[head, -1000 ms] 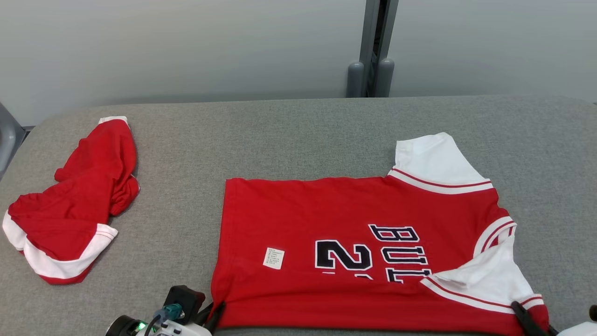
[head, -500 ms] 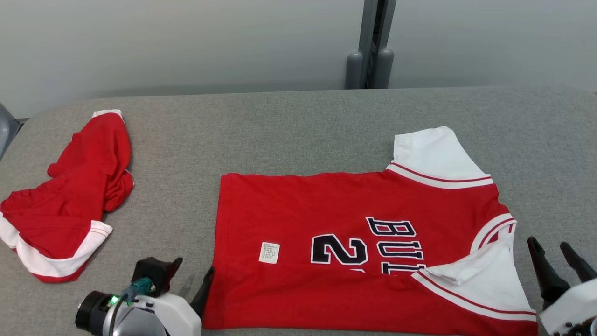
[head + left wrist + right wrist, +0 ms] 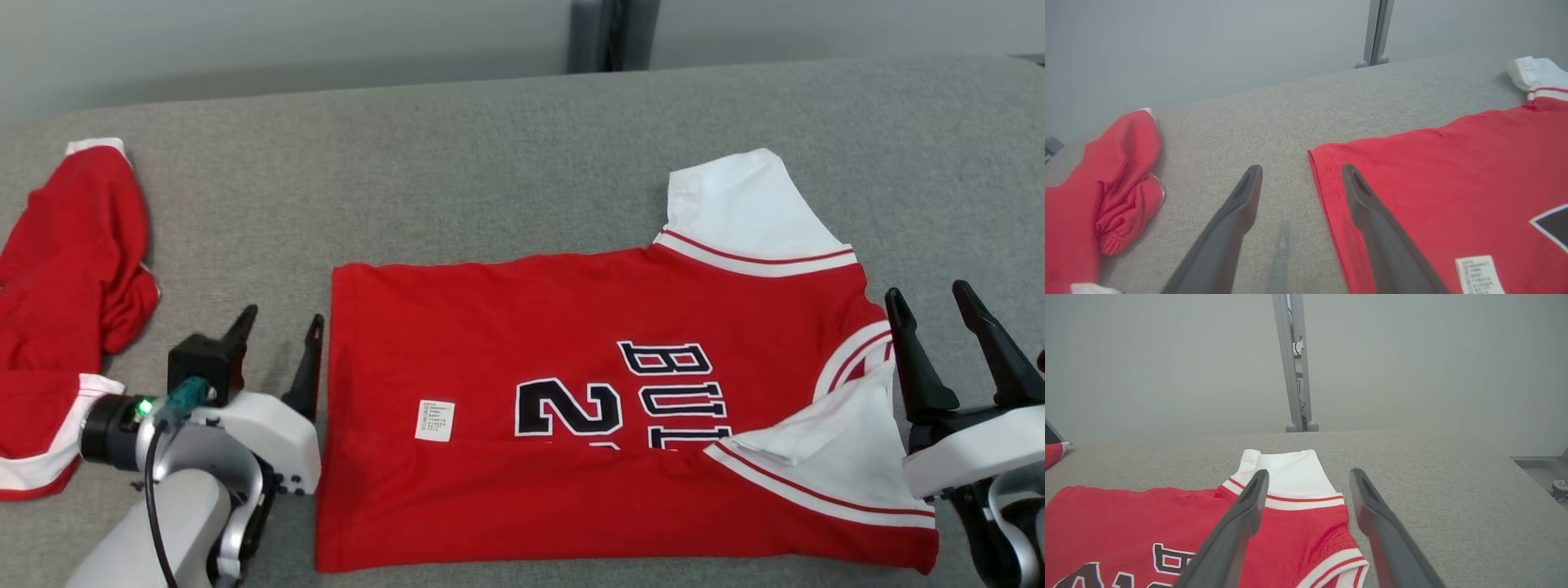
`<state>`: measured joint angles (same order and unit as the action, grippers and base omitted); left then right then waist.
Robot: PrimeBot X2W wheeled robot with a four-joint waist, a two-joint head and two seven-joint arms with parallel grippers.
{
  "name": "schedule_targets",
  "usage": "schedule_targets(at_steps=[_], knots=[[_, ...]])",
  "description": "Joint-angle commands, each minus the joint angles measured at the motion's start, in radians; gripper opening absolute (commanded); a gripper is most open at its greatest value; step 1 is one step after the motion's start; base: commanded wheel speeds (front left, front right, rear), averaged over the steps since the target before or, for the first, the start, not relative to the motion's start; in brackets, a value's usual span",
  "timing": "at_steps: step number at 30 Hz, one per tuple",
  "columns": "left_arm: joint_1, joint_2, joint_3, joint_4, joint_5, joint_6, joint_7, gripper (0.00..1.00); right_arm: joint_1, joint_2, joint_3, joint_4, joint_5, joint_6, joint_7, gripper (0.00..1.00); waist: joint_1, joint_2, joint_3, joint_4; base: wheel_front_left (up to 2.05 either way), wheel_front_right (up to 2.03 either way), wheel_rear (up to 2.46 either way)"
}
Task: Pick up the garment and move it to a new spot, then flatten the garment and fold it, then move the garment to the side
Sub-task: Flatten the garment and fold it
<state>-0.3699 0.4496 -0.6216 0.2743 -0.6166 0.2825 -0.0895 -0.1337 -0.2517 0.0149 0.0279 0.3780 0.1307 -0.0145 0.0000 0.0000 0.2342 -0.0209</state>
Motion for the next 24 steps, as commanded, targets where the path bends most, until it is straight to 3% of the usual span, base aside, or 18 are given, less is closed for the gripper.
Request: schedule_targets(at_steps=[1, 11, 24], knots=[[-0.025, 0.003, 0.001, 0.016, 0.008, 0.001, 0.0, 1.0, -0.009, -0.003, 0.003, 0.007, -0.002, 0.0, -0.014, 1.0, 0.0, 0.0, 0.026, -0.021, 0.0, 0.0, 0.0], [-0.232, 0.022, -0.075, 0.215, 0.1, -0.07, 0.08, 1.0, -0.044, 0.02, 0.058, 0.064, 0.024, 0.0, -0.082, 1.0, 0.0, 0.0, 0.093, -0.085, 0.0, 0.0, 0.0], [-0.327, 0.006, -0.143, 0.374, 0.149, -0.114, 0.131, 1.0, -0.055, 0.02, 0.104, 0.102, 0.08, 0.0, -0.118, 1.0, 0.0, 0.0, 0.111, -0.123, 0.0, 0.0, 0.0]])
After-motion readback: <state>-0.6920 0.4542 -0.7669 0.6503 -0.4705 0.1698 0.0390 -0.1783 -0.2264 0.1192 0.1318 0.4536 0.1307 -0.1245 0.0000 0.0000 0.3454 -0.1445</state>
